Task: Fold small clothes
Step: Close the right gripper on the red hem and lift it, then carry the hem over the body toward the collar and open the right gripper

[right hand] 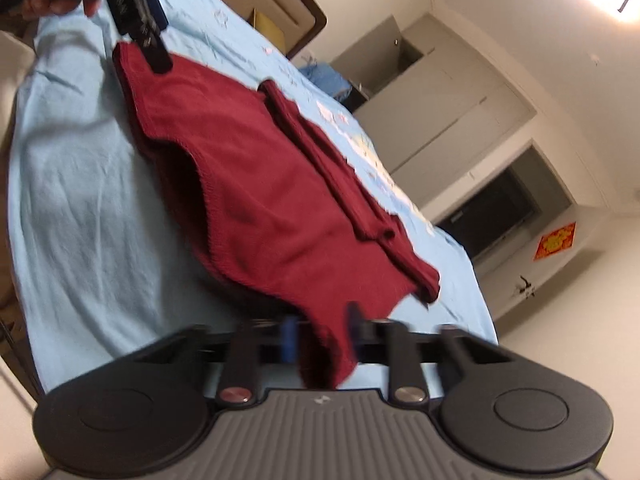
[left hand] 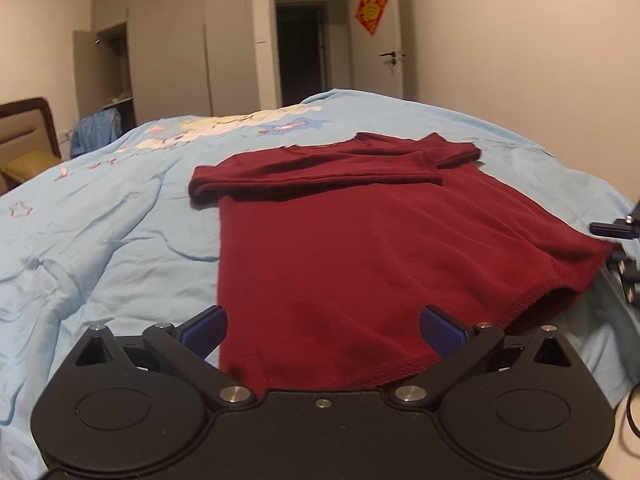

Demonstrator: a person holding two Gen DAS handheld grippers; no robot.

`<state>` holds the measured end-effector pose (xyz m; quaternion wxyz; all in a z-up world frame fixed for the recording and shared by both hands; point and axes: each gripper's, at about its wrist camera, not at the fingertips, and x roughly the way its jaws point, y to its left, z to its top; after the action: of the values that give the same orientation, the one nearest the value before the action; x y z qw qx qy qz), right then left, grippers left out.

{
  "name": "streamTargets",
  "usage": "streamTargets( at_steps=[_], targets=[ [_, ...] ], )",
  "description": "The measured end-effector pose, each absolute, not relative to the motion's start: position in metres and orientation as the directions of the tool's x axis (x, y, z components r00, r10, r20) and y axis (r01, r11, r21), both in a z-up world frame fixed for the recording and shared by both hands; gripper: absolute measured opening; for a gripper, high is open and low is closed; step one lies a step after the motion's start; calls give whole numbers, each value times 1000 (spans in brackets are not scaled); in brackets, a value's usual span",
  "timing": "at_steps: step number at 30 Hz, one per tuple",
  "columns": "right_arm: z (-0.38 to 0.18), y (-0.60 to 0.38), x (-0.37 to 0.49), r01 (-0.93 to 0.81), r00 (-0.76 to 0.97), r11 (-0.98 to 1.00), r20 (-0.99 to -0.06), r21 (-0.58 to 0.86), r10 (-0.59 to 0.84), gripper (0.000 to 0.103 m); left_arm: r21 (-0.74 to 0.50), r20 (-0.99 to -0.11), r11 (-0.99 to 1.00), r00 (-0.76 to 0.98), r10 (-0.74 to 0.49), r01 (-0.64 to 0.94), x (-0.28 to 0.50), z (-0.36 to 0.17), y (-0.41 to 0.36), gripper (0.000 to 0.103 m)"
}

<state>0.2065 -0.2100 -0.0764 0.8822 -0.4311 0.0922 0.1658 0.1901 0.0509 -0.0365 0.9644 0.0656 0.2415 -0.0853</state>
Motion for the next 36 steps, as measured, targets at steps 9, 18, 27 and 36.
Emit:
streamTargets(
  at_steps=[9, 18, 27, 36],
  targets=[
    [-8, -224, 236, -358, 929, 841, -244, -406, 278, 7, 227, -500, 918, 848, -176, 325, 184, -53, 6, 102],
    [27, -235, 266, -325, 943, 904, -170, -278, 286, 7, 392, -470, 897, 883, 1, 207, 201, -60, -3, 70],
    [17, -232, 245, -282, 958, 909, -141, -306, 250, 7, 382, -418, 922, 902, 110, 65, 194, -52, 47, 12],
    [22, -225, 218, -131, 983, 933, 74, -336, 165, 6, 293, -141, 954, 983, 114, -69, 169, 1, 50, 5]
  ],
)
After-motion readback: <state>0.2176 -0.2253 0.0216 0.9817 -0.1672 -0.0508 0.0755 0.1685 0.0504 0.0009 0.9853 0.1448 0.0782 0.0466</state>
